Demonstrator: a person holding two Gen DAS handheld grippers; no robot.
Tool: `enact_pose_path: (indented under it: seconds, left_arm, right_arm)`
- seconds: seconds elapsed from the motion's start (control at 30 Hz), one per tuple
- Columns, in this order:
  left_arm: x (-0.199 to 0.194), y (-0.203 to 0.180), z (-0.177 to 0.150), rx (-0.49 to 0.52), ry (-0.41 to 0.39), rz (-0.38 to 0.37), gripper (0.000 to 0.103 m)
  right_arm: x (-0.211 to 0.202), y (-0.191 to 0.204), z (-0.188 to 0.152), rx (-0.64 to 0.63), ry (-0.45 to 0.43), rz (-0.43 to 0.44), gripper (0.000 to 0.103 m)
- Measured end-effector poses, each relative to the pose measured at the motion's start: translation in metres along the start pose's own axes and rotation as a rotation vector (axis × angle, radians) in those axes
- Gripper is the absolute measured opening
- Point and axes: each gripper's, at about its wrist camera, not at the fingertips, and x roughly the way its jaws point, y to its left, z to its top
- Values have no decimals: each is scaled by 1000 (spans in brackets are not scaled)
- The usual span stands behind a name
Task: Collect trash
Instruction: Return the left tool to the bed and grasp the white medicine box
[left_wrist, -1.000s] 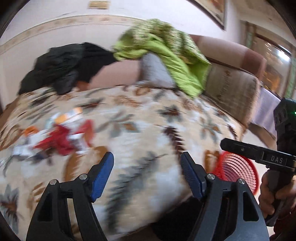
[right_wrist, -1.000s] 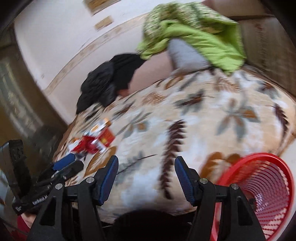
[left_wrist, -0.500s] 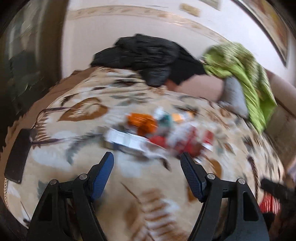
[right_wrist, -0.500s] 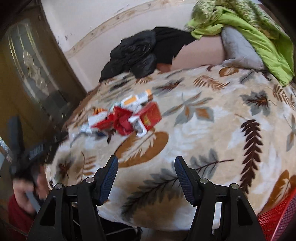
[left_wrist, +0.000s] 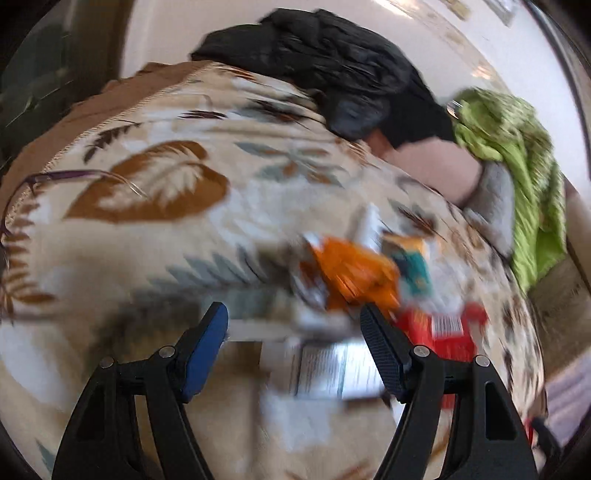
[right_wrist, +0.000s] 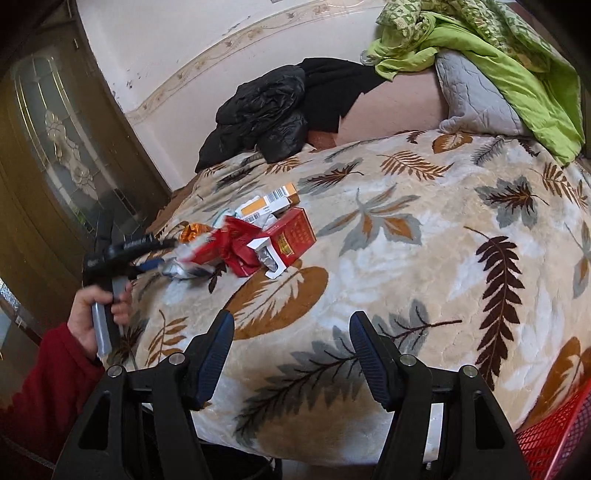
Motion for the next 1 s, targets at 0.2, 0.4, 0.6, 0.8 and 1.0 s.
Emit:
enact_pose_path:
  seconds: [0.2, 0.4, 0.6, 0.8, 1.0]
  left_arm:
    - [-19, -45, -57, 192, 94, -89, 73]
    - [-34, -91, -68, 465, -49, 103, 74]
    - [0, -92, -38, 518, -66, 137, 83]
    - [24, -78, -42, 493, 83, 43, 83]
    - [16, -102, -65, 563, 116, -26, 62]
  right_arm:
    - [0, 3, -1, -3, -8, 20, 69]
    - [-4, 1, -2, 3, -19, 25, 69]
    - [-7, -9, -1, 32, -21, 22, 69]
    - [-9, -13, 0, 48, -25, 27, 69]
    - [-4, -8, 0, 45, -14, 39, 69]
